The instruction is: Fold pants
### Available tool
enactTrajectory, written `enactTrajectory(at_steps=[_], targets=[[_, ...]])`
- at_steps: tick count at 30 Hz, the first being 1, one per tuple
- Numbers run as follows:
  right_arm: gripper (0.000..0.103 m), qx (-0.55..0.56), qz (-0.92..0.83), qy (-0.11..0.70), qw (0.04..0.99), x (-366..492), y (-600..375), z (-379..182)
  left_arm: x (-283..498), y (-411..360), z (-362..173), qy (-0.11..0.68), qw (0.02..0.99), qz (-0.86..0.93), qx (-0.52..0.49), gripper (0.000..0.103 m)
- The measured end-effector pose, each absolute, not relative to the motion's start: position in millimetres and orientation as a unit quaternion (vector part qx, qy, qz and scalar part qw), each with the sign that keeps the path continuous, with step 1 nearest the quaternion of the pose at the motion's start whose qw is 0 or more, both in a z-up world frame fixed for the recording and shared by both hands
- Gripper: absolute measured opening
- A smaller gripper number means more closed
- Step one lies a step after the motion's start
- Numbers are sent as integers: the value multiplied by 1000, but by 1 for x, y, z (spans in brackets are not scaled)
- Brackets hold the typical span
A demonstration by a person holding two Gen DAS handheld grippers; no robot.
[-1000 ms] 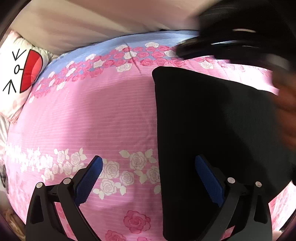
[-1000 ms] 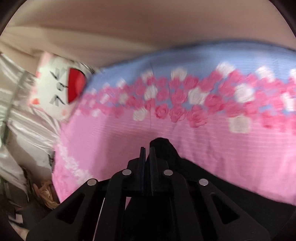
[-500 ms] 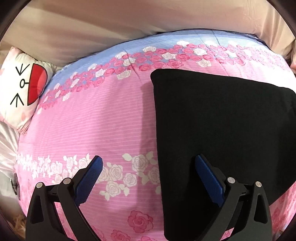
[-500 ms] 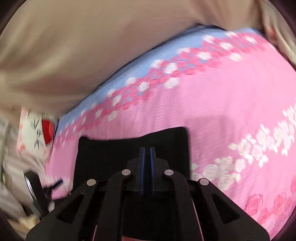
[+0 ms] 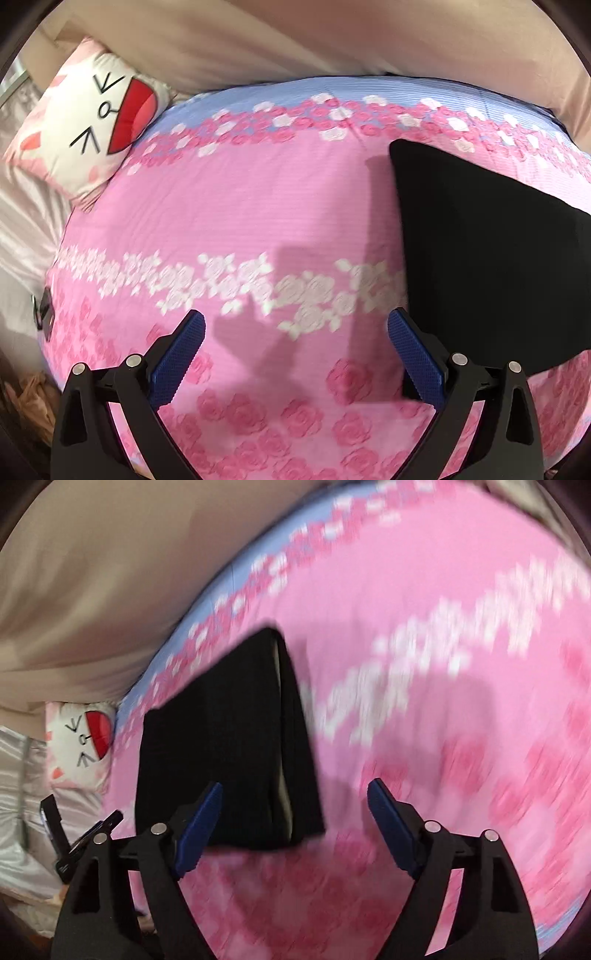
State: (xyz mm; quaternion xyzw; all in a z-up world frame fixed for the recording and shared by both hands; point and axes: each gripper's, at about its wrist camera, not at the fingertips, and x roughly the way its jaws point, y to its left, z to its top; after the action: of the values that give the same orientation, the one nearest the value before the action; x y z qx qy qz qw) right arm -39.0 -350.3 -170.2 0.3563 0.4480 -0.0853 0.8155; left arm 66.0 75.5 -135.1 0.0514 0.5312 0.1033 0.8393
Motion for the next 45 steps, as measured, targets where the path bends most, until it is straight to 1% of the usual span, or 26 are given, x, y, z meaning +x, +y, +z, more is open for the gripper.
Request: enactTrajectory(at_steps=[3,4,6,7,8,9,10,11,12,14,18,21,25,27,31,35,36,37,38,39,40,41,43,44,45], targets=[[80,378,-92,451,803,-37,-345,-193,62,76,-137,539,834,105,50,98],[81,374,-87,440,812,-36,-342,-192,61,73,-138,541,833,101,54,98],[81,357,-89,450,814,-28,-334,-191,59,68,-138,540,834,96,66,98],[77,346,-91,455,815,-24,-328,-191,58,66,-137,538,835,91,73,98],[70,334,-96,464,815,-21,-324,-192,57,65,-137,537,835,88,76,98],[66,325,-106,467,816,-18,-321,-191,57,64,-136,536,836,83,80,98],[56,327,-113,468,813,-17,-321,-191,56,63,-136,534,838,79,81,98],[43,332,-118,466,812,-17,-321,-191,55,61,-135,530,841,73,84,98],[35,353,-112,461,807,-17,-320,-190,55,61,-134,528,842,68,86,98],[32,350,-133,460,805,-17,-310,-181,55,59,-135,523,846,53,89,98],[30,383,-147,441,799,-27,-299,-158,58,54,-144,531,844,15,78,98],[29,392,-147,444,792,-31,-293,-149,55,48,-144,526,846,-11,86,98],[29,438,-130,446,770,-37,-302,-155,43,49,-135,513,853,20,94,98],[29,430,-101,461,770,-39,-305,-151,36,54,-128,507,857,50,78,98],[28,379,-60,504,774,-59,-317,-142,10,59,-117,510,852,117,20,98],[28,351,-82,522,773,-77,-357,-150,-7,43,-117,514,846,141,20,98],[29,327,-74,530,779,-73,-365,-156,-10,39,-118,513,846,142,20,98],[35,299,-61,549,778,-68,-366,-164,-13,33,-119,513,847,140,18,98],[45,268,-63,577,769,-63,-363,-170,-14,29,-120,515,846,138,18,98],[50,245,-73,583,771,-61,-359,-167,-14,26,-121,516,845,136,22,98],[50,214,-92,568,789,-62,-354,-153,-14,21,-119,514,846,137,32,98],[50,181,-124,536,815,-67,-348,-132,-14,18,-115,506,851,136,40,98],[49,110,-167,439,876,-81,-325,-81,-14,13,-107,489,862,129,48,98],[43,87,-148,427,888,-77,-310,-72,-13,11,-106,485,864,124,51,98],[40,72,-114,438,889,-69,-293,-72,-12,8,-106,484,866,115,53,98]])
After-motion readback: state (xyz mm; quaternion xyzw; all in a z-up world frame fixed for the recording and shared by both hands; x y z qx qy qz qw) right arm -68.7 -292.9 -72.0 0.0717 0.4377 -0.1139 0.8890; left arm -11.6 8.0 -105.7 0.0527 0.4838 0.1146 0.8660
